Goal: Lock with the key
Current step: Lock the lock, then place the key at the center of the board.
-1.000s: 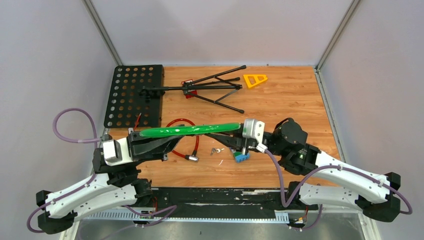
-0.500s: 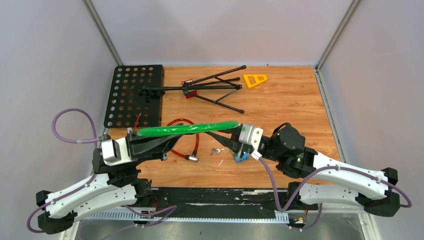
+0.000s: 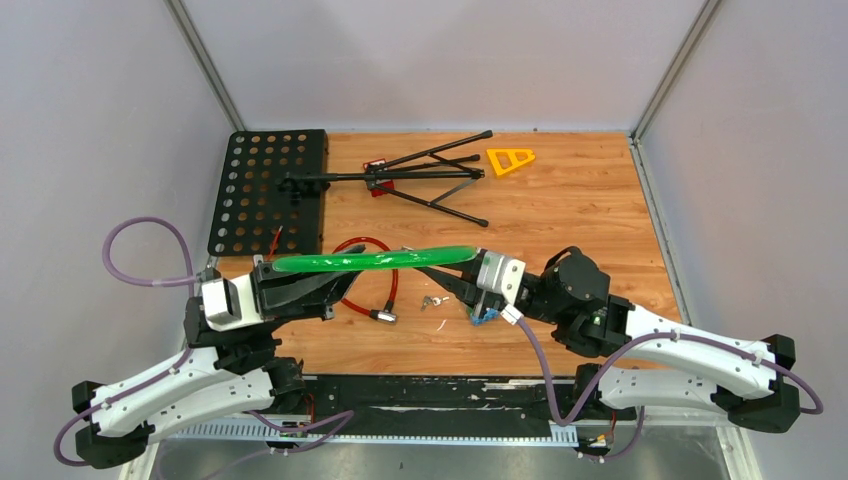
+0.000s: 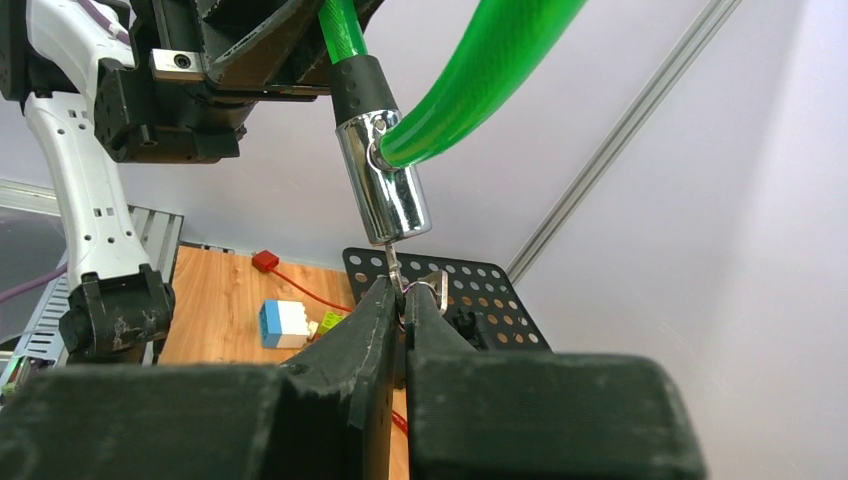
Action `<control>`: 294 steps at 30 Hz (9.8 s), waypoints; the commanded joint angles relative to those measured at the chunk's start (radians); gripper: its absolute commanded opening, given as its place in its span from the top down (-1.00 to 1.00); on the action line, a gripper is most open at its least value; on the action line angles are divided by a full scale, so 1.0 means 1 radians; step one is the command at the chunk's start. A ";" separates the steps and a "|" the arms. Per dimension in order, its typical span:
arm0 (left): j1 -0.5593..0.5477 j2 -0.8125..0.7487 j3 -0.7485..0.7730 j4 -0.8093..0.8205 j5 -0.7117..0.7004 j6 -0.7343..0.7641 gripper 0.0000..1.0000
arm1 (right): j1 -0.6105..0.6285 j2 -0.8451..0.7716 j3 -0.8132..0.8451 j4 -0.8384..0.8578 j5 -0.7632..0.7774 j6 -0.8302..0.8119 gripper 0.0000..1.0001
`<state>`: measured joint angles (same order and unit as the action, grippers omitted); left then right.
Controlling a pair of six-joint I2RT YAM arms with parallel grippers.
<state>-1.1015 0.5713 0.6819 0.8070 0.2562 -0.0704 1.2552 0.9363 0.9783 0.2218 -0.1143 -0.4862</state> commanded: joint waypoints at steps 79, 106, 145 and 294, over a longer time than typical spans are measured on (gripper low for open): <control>-0.001 -0.007 0.004 0.054 -0.060 -0.028 1.00 | 0.018 -0.035 0.001 0.297 -0.132 0.286 -0.10; -0.002 -0.018 0.047 -0.249 -0.060 0.088 1.00 | 0.018 -0.204 -0.046 0.286 0.025 0.236 1.00; -0.002 0.015 0.041 -0.064 -0.036 -0.023 1.00 | 0.018 -0.093 -0.062 -0.013 0.045 -0.062 -0.02; 0.025 0.029 0.080 -0.696 -0.846 -0.064 1.00 | -0.306 0.341 -0.202 -0.449 0.312 0.736 -0.33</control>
<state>-1.1023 0.5480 0.7483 0.1928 -0.4599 -0.0391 0.9707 1.3880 0.7933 -0.2306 0.1143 0.1795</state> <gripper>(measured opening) 0.097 0.659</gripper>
